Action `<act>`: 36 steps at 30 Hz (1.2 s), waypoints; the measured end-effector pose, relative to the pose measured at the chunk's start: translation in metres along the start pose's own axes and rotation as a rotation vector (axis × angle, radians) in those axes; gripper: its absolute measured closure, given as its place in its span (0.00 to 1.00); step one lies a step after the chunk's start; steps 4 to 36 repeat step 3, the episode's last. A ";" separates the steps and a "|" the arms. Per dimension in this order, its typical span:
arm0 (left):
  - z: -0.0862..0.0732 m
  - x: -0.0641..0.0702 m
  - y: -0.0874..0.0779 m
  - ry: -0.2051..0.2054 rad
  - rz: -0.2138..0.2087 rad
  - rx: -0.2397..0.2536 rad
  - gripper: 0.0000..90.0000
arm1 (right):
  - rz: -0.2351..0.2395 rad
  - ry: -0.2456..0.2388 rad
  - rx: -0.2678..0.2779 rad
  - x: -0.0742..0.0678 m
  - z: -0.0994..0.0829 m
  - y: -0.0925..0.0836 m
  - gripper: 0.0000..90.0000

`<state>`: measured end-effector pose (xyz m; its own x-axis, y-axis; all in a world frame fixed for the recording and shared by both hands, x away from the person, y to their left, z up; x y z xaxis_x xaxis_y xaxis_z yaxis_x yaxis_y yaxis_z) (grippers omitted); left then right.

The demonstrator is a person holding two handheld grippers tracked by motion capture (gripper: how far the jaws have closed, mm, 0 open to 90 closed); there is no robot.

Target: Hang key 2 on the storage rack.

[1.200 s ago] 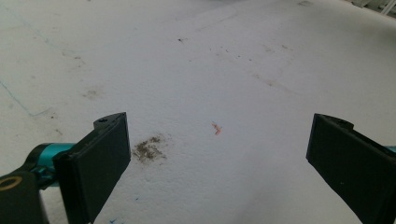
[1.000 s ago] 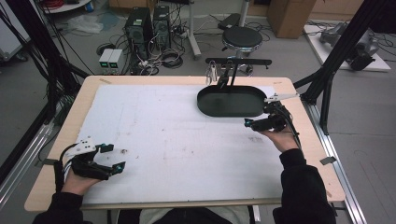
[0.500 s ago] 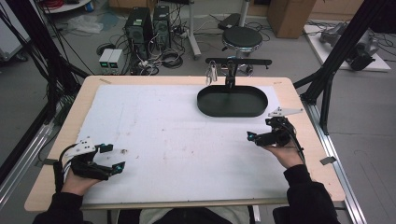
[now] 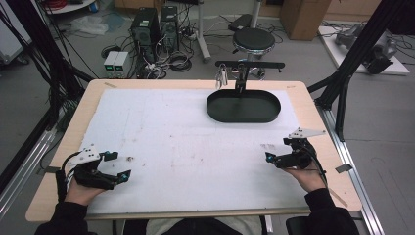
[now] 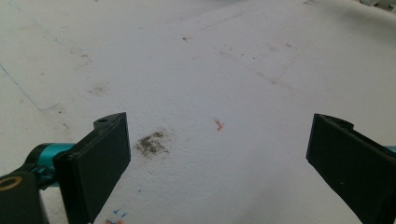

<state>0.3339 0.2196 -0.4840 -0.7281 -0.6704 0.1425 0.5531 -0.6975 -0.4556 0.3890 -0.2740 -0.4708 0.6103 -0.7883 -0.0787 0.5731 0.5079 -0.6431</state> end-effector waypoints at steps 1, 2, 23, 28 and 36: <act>0.000 0.000 0.000 0.000 0.001 -0.002 0.08 | 0.002 -0.001 0.002 0.000 -0.003 0.000 0.01; -0.001 -0.001 0.001 0.001 0.002 -0.005 0.08 | 0.001 0.005 -0.001 -0.001 -0.006 0.000 0.01; -0.001 -0.001 0.001 -0.001 0.002 -0.005 0.08 | -0.003 0.006 0.001 -0.001 -0.009 0.001 0.01; -0.001 -0.001 0.001 -0.001 0.002 -0.005 0.08 | -0.003 0.006 0.001 -0.001 -0.009 0.001 0.01; -0.001 -0.001 0.001 -0.001 0.002 -0.005 0.08 | -0.003 0.006 0.001 -0.001 -0.009 0.001 0.01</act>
Point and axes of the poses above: each handheld gripper's, and its own axes: y roughly forward along the jaws, z roughly out of its top, x roughly to its right, the point moved 10 cm from there along y, roughly forward along the jaws, and after that the axes turned 1 degree about -x, right-handed, at the moved point
